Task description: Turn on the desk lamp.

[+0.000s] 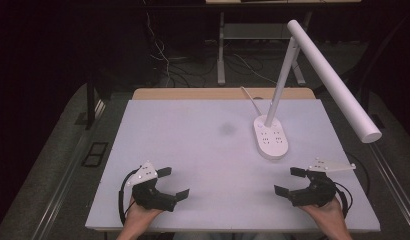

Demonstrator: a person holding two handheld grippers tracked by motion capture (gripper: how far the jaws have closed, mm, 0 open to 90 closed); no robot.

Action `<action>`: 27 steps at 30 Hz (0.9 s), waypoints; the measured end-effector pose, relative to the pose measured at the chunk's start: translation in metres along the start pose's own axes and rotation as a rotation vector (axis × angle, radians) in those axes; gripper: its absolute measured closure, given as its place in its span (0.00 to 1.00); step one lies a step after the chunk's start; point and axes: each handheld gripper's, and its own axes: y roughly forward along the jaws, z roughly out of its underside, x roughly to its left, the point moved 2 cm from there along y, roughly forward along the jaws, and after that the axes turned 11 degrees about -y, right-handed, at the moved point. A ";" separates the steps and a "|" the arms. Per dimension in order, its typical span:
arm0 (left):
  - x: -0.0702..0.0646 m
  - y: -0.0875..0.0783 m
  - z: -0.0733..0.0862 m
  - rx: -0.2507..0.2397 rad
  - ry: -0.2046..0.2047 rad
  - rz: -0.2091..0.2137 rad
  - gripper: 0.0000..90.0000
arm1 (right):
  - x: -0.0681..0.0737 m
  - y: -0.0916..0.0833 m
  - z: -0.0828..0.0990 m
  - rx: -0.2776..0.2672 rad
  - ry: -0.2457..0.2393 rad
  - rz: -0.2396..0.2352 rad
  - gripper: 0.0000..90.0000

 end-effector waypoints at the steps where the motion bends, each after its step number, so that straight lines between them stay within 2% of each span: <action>1: 0.000 0.000 0.000 0.002 0.001 0.001 0.00 | 0.000 0.000 0.000 0.002 0.000 -0.001 0.01; 27: 0.000 0.001 0.000 0.013 0.004 -0.007 0.00 | -0.004 -0.004 -0.001 0.010 0.018 -0.017 0.01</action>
